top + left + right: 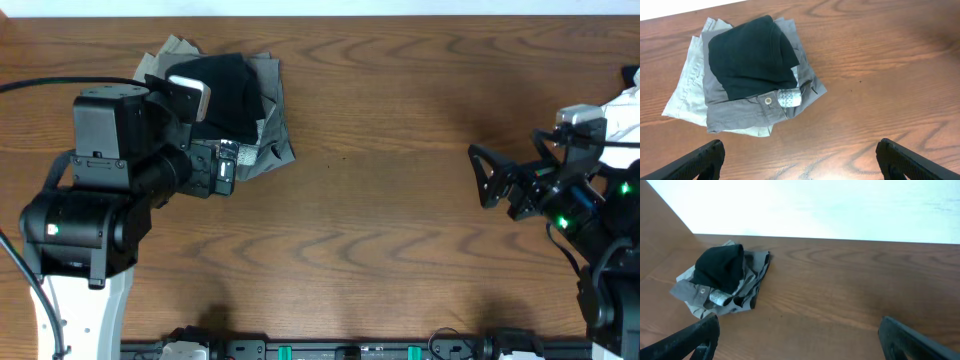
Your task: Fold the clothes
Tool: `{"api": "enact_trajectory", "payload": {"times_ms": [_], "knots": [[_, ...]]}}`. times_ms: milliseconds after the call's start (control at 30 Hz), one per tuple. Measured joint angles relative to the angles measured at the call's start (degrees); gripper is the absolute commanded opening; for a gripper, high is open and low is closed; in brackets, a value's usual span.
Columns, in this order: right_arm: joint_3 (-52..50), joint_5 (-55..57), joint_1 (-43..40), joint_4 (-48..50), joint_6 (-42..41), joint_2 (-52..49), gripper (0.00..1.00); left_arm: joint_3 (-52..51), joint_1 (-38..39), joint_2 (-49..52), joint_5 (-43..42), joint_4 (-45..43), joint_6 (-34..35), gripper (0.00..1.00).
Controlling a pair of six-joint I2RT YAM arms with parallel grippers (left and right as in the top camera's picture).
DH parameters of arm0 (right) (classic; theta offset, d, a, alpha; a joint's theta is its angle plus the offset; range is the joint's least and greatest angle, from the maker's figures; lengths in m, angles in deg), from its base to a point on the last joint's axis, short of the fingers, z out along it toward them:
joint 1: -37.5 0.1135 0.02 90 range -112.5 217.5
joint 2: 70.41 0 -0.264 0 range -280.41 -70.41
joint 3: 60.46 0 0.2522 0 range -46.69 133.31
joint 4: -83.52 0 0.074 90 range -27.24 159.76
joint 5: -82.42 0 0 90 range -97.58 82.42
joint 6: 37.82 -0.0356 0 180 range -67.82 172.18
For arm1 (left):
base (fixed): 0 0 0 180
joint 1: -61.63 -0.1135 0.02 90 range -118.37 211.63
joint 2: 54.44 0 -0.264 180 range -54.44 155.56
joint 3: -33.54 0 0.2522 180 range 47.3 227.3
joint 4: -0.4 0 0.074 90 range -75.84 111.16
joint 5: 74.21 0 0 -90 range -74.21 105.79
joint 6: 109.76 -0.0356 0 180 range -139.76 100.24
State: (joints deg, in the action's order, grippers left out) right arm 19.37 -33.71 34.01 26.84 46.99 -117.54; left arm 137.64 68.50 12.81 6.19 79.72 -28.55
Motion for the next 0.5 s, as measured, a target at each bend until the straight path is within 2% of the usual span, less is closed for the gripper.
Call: {"api": "enact_trajectory", "payload": {"times_ms": [500], "knots": [[0.0, 1.84, 0.26, -3.85, 0.35, -0.15, 0.99, 0.0, 0.0, 0.26, 0.85, 0.0, 0.0, 0.98]]}}
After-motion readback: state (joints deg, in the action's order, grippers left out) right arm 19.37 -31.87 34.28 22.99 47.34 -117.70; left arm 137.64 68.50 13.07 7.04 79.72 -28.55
